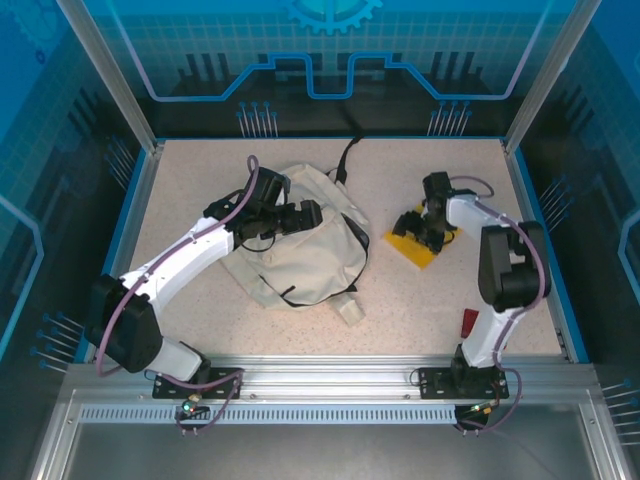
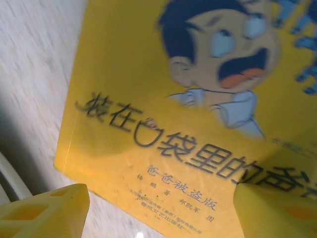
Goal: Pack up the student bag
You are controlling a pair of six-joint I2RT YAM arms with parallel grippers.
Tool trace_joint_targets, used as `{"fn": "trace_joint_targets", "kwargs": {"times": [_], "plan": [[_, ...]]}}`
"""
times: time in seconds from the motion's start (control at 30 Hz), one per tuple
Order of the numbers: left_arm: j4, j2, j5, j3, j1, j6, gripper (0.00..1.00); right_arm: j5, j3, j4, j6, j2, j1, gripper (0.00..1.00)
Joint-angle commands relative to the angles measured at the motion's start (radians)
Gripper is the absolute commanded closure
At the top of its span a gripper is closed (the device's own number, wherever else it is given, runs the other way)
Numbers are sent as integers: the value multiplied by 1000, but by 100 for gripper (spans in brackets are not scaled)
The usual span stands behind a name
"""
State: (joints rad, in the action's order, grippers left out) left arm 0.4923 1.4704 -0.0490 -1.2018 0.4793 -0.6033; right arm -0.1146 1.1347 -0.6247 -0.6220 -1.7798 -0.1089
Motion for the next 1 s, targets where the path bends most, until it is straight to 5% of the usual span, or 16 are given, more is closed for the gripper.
{"fn": "trace_joint_targets", "kwargs": {"times": [0.0,0.17,0.3,0.53,0.83,0.97], "plan": [[16,10,-19,-24,-7,-14,1,-26,-165,-41,-82,113,-30,22],[1,4,-36,-10,-8,-25,1,36,-322,-80,-137,301,-58,22],[-13,6,-60,-2,-6,-35,1,109,-262,-136,-96,372,-61,21],[10,39,-128,-34,17,-13,1,157,-116,-165,3,281,22,21],[53,188,-133,-164,177,33,3,115,-141,-127,84,197,160,22],[43,282,-162,-232,237,22,9,82,-147,-114,114,160,184,31]]}}
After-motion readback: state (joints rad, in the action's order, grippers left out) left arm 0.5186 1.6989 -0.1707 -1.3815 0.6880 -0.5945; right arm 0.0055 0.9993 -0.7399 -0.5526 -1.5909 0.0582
